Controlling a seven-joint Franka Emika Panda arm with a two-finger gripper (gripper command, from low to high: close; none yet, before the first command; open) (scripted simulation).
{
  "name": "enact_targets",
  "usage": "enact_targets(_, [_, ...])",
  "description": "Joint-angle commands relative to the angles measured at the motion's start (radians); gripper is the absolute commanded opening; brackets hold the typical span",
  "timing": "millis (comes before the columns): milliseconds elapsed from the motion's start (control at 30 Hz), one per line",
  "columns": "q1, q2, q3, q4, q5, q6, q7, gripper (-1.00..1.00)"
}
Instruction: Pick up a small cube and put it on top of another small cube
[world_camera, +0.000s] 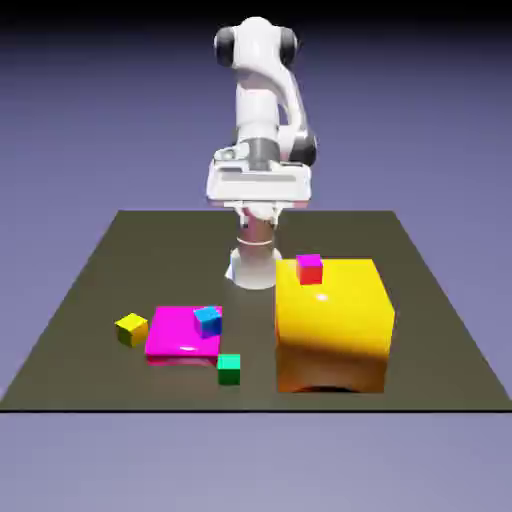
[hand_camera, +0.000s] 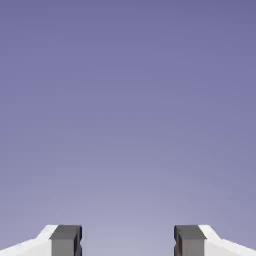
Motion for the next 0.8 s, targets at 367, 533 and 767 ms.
enact_targets(367, [-0.424, 0.249, 0.142, 0.068, -0.044, -0.095, 0.522, 0.00])
enact_targets(533, [-0.600, 0.353, 0.201, 0.096, -0.062, -0.134, 0.739, 0.00])
enact_targets(767, [-0.847, 0.498, 0.283, 0.135, -0.088, -0.189, 1.044, 0.00])
